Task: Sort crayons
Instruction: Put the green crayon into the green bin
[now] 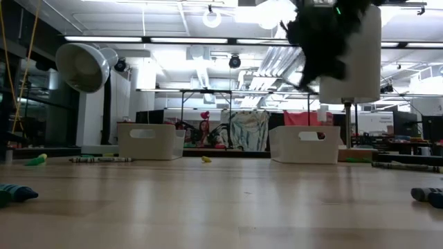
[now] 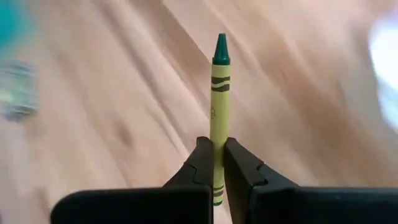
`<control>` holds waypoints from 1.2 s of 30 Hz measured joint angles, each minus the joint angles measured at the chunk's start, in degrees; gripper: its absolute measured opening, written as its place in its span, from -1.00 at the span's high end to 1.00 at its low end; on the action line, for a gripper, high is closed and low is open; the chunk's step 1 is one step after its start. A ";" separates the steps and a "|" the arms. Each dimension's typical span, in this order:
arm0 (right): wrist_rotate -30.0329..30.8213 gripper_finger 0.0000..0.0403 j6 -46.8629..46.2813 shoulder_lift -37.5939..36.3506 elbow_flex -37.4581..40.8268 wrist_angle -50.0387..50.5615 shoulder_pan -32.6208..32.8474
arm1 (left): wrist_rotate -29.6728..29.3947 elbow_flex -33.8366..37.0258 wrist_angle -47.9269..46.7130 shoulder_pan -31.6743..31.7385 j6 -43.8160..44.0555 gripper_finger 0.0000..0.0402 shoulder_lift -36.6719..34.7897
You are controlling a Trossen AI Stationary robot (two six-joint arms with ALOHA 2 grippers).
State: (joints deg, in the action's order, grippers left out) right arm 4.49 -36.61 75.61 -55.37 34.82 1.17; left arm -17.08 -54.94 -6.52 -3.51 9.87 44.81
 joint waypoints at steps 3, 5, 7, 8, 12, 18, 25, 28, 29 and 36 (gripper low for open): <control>-0.56 0.99 12.09 -0.39 -3.04 -11.15 0.00 | -0.20 0.00 -0.01 0.00 -0.42 0.16 -0.17; -2.00 0.99 17.87 -0.61 -4.36 -19.05 0.02 | -0.20 0.00 -0.18 -0.02 -0.42 0.16 -0.13; -3.08 0.99 20.20 -0.63 -4.68 -25.10 -0.15 | -0.18 0.00 -0.14 -0.02 -0.44 0.16 -0.05; -3.65 0.99 20.58 -0.61 -4.68 -26.86 -0.39 | -0.19 0.00 -0.14 -0.02 -0.44 0.16 -0.03; -6.20 1.00 19.95 -0.61 -4.68 -28.23 -0.85 | -0.20 0.00 -0.08 -0.02 -0.44 0.16 0.01; -14.02 1.00 20.21 3.53 -4.68 -29.77 -0.10 | -0.45 0.00 0.45 -0.02 -1.62 0.16 0.01; -15.58 1.00 21.40 19.84 -5.14 -46.99 2.51 | -2.75 0.00 0.41 -0.02 -1.12 0.16 0.01; -15.68 1.00 21.52 29.08 -9.19 -54.11 3.61 | -2.72 0.00 0.42 -0.04 -0.73 0.16 0.01; -15.98 1.00 21.64 32.21 -11.29 -55.99 3.98 | -2.75 0.00 0.40 -0.04 0.09 0.16 0.02; -21.45 1.00 22.73 50.73 -30.78 -62.34 7.46 | -2.90 -0.04 0.50 -0.02 3.39 0.16 0.98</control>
State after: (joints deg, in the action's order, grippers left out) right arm -16.95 -13.88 126.35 -86.15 -27.53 8.63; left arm -19.98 -54.98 -6.02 -3.53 13.26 45.79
